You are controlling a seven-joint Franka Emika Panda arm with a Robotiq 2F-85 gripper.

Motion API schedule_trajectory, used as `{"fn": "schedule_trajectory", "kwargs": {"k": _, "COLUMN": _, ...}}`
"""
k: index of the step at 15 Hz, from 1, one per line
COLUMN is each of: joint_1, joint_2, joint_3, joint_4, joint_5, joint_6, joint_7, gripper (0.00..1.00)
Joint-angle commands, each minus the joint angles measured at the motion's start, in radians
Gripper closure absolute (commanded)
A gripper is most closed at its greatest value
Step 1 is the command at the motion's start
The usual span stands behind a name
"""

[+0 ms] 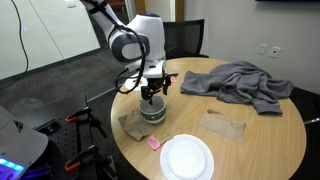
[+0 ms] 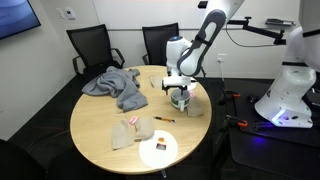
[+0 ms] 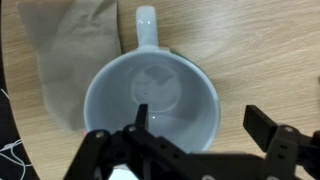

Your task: Move the pen to the left and the mug forward, then pick the pen and put it in the mug

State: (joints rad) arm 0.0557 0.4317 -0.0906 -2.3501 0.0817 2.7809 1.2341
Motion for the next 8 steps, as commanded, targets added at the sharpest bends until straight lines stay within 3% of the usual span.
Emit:
{"fn": "schedule_trajectory", "kwargs": {"k": 1, "joint_1": -0.006, "joint_2": 0.031, "joint_3": -0.003, "joint_4": 0.026, "joint_5": 0.044, "joint_6": 0.021, "joint_7": -0.045, "gripper": 0.32}}
{"fn": "schedule_trajectory", "kwargs": {"k": 8, "joint_1": -0.009, "joint_2": 0.063, "joint_3": -0.001, "joint_4": 0.057, "joint_5": 0.062, "joint_6": 0.02, "joint_7": -0.067, "gripper": 0.86}}
